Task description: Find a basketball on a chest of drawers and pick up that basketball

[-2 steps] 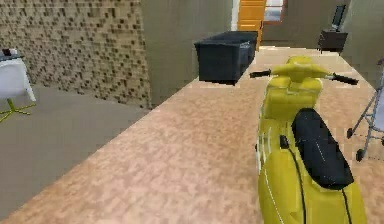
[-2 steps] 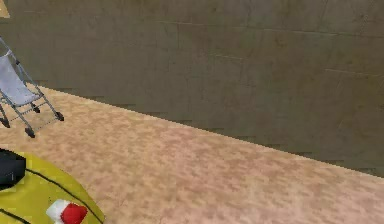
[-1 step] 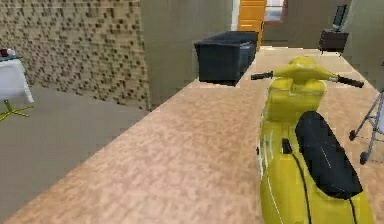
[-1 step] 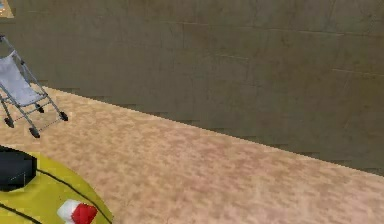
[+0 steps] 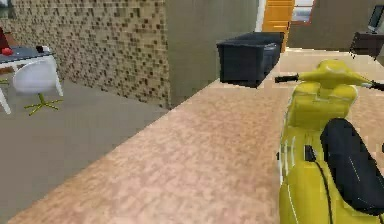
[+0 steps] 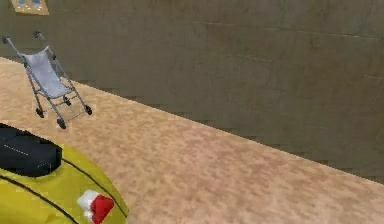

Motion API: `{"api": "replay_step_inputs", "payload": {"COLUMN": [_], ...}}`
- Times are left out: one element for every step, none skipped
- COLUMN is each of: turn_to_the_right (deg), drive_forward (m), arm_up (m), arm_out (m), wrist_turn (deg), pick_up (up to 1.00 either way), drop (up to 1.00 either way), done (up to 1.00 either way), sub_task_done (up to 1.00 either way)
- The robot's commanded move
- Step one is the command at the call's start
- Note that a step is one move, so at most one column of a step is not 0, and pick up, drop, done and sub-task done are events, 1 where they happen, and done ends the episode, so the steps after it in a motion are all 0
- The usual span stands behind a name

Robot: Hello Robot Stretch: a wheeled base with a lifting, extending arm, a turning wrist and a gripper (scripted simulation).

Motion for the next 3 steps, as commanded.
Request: {"api": "replay_step_inputs", "payload": {"turn_to_the_right": [0.0, -3.0, 0.0], "drive_forward": [1.0, 0.0, 0.55], "arm_up": [0.0, 0.0, 0.0], "arm_out": [0.0, 0.0, 0.0], "wrist_turn": [0.0, 0.0, 0.0], "pick_up": [0.0, 0.0, 0.0], "drop": [0.0, 0.0, 0.0], "done": [0.0, 0.0, 0.0], "sub_task_done": [0.0, 0.0, 0.0]}}
